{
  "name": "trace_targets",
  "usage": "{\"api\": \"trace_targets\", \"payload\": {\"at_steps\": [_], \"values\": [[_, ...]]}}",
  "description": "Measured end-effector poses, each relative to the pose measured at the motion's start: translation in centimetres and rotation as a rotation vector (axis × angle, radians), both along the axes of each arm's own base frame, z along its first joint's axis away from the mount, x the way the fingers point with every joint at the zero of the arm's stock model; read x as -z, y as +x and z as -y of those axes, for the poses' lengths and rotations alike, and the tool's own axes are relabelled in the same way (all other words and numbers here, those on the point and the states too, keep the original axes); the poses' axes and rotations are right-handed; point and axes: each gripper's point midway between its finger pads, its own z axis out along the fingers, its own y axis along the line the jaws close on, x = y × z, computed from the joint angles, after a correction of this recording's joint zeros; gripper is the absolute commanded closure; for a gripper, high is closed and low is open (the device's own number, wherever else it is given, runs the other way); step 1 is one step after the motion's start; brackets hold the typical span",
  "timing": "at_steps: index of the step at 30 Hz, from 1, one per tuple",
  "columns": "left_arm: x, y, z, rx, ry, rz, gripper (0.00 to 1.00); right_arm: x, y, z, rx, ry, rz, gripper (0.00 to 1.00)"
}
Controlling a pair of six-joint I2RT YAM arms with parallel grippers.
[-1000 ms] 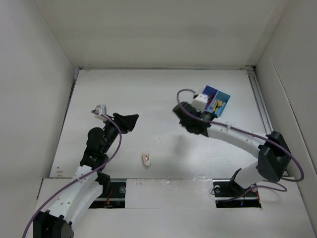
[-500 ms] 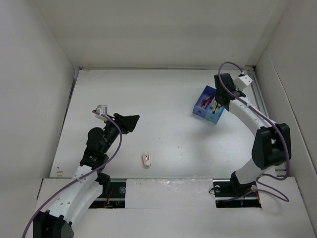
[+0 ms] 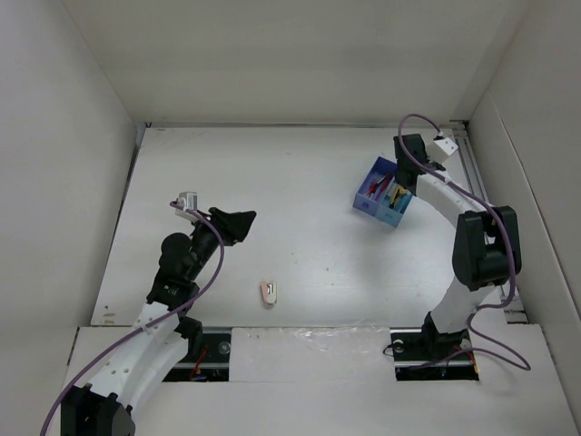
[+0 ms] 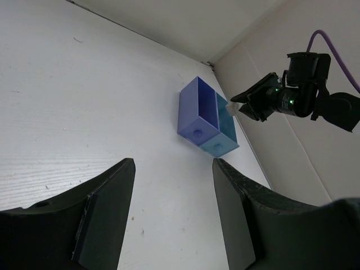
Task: Sort the stationery into containers
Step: Place the stationery in the storage box, then pick up the stapler from the center of the board.
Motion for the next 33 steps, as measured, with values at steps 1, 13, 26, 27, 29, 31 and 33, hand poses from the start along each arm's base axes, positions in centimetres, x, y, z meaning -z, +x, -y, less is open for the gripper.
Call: {"api": "trace_targets", "payload": {"at_steps": [1,13,26,27,29,31,33], "values": [[0.0,0.0,0.0,0.000,0.000,0.000,0.46,0.1,0.0,0.0,-0.001,0.001,-0.001,0.87],[0.2,0.1,0.0,0.000,0.003,-0.008,0.46,0.0,1.1,-0.3,-0.006,0.009,0.013,0.51],[0.2,0.1,0.0,0.000,0.003,-0.008,0.46,-2.0,0.6,-3.2,-0.080,0.037,0.063,0.58],[0.2,0.1,0.0,0.000,0.003,-0.008,0.46,-2.6,0.4,-4.4,-0.111,0.048,0.077,0.58],[0.2,0.1,0.0,-0.001,0.003,-0.008,0.46,-4.0,-0.4,-8.0,-0.200,0.075,0.112,0.68],[0.2,0.1,0.0,-0.002,0.003,-0.008,0.46,-5.7,-1.4,-12.9,-0.325,0.105,0.148,0.79],[0.2,0.1,0.0,-0.002,0.003,-0.008,0.46,-6.9,-3.0,-18.1,-0.465,0.132,0.171,0.88]]}}
